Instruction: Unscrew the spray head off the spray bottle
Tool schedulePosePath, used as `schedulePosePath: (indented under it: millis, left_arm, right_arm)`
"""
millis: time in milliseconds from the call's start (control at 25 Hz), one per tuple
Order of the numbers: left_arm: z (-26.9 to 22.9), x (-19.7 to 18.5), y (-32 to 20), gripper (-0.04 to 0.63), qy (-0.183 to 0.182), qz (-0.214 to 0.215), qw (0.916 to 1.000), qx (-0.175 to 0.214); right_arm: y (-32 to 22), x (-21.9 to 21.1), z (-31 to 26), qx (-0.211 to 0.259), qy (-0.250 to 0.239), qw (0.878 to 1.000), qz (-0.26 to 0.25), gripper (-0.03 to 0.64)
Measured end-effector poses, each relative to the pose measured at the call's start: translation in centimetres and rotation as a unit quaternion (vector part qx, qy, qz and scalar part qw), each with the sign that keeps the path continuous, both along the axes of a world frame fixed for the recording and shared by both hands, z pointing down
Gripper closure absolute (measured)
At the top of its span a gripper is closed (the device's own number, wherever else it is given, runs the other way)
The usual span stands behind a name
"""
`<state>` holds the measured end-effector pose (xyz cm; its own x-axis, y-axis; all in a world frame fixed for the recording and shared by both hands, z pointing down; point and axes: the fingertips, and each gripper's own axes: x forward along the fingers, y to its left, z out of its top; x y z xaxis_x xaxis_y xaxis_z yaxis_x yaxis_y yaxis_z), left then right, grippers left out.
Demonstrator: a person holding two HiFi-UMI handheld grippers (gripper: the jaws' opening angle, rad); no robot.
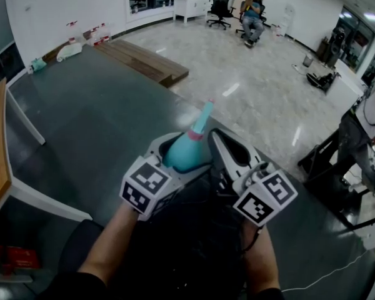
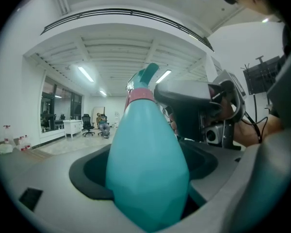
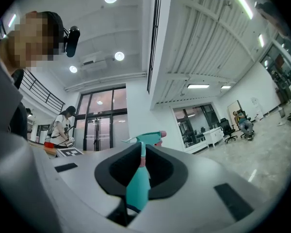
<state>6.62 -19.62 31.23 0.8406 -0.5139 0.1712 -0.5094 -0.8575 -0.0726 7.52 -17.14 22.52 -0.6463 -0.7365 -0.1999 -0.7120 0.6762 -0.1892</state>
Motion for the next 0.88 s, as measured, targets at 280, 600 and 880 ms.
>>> schedulePosePath:
  millis: [280,600,880]
  left_arm:
    - [-0.5,0.0,0.3,0.169,-0.002,-0.004,0.9996,0.028]
    - [-0.5,0.4,0.9,0.169,-0.013,0.004,0.9986,0.051]
    - [-0.4,0.7,1.5,0.169,-0.017,0.021,0.9982,0.053]
  right_arm:
    - [0.1,-1.4,0.2,-0.018,0.002,1.0,-0.025,0.482]
    - [0.1,-2.3,0.5,-0.025,0.01,0.999,-0.042,0.471]
    - [0.5,-2.0,0.6,-0.022,0.019,0.998,-0.054,0.483]
